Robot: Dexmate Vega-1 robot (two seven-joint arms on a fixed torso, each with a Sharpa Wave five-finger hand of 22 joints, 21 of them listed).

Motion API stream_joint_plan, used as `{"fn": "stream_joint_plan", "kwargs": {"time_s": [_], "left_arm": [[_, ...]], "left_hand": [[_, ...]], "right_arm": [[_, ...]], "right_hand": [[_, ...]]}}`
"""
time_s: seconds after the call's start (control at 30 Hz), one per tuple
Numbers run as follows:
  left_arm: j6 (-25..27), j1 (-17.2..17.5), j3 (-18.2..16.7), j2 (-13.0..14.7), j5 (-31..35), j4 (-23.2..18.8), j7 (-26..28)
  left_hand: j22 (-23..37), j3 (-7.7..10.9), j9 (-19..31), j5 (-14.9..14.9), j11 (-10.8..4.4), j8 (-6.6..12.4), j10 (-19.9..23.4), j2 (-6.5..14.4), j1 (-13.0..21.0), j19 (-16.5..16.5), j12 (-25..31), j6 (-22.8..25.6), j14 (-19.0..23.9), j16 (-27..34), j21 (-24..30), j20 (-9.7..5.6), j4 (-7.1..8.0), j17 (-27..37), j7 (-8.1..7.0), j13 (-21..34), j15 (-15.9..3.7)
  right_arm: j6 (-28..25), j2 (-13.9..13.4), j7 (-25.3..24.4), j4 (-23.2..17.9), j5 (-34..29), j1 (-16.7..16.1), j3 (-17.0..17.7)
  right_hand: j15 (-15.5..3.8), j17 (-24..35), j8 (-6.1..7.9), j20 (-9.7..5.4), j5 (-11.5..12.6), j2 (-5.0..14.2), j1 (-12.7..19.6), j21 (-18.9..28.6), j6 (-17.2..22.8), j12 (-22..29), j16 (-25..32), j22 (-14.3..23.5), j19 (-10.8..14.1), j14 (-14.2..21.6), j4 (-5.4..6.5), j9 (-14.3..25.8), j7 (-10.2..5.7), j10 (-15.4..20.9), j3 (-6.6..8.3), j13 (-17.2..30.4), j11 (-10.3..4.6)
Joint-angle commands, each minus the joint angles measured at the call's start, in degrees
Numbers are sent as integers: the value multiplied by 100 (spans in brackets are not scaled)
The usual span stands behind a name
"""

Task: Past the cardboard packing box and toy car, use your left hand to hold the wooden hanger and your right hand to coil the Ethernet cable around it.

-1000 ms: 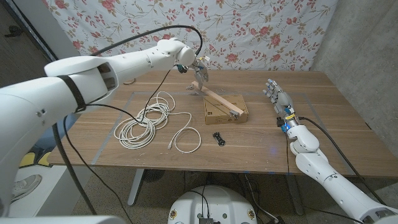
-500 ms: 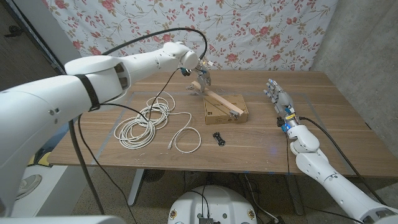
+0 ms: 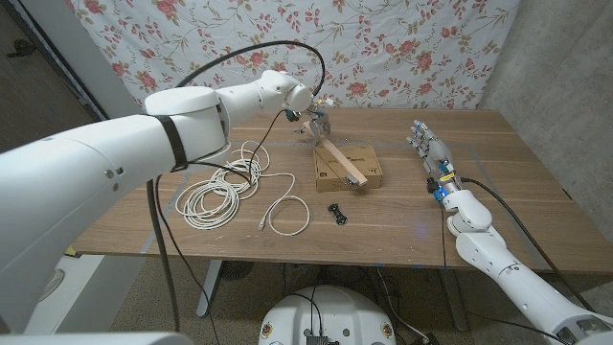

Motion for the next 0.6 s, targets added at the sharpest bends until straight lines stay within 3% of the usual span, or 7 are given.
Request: {"fn": "stream_joint_plan", "kwargs": {"time_s": [0.03,0.23,0.33,0.4,0.47,0.53,0.6], "left_arm": [[522,180,255,-265,-205,240,397],[584,214,352,-248,-270,144,270],[575,231,370,-266,-288,164,259],[553,241,382,-289,-287,199,271],[526,252,392,-328,-276,265,319],[503,259,396,-366,-264,327,335],[417,264,419,-467,-226,513,417]], "left_hand": [[20,-13,29,-15,-27,-9,251,132,253,211,47,112,343,117,68,-34,3,13,-14,13,-330],[21,-52,31,-60,-62,18,644,201,513,301,142,271,666,150,76,-35,-32,4,-69,16,-423],[23,-115,34,-86,-39,73,941,187,623,323,217,501,813,148,68,51,-30,1,-18,24,-444],[25,-120,39,-99,-77,119,1178,252,736,338,287,690,900,145,63,76,-25,4,19,44,-433],[25,-137,53,-126,-53,209,1712,387,948,401,498,1077,1116,158,64,111,-21,11,74,152,-510],[33,-175,68,-157,-61,283,1978,465,1094,580,642,1408,1376,204,125,118,-22,24,109,241,-559],[70,-232,87,-177,-71,353,2284,593,1383,1016,815,1844,1827,298,313,97,-42,51,118,361,-642]], "right_arm": [[-71,-56,-70,-10,-43,12,13],[-73,-91,-104,-48,-62,-26,30],[-78,-105,-112,-53,-71,-30,35],[-92,-119,-124,-63,-85,-33,34],[-91,-129,-128,-63,-102,-31,31],[-91,-138,-136,-68,-118,-33,30],[-97,-158,-147,-94,-134,-45,33]], "right_hand": [[6,-1,18,-12,8,-12,-22,23,51,-18,27,23,59,37,-39,12,-9,26,17,34,14],[3,-1,20,-10,8,-11,-30,24,61,-21,33,23,63,57,-42,12,-17,26,20,34,6],[9,-1,21,-5,8,-12,-36,24,66,-22,36,23,66,65,-43,13,-18,26,20,34,9],[9,-1,23,-5,7,-12,-39,28,73,-22,38,23,77,74,-44,13,-16,26,21,34,6],[12,-1,26,-1,7,-11,-44,28,83,-22,43,23,80,87,-44,13,-21,28,21,35,8],[11,0,26,0,7,-10,-48,30,86,-24,44,23,84,92,-45,13,-21,26,22,35,13],[13,-1,27,2,7,-10,-50,29,90,-25,44,23,84,96,-46,13,-22,25,23,35,8]]}}
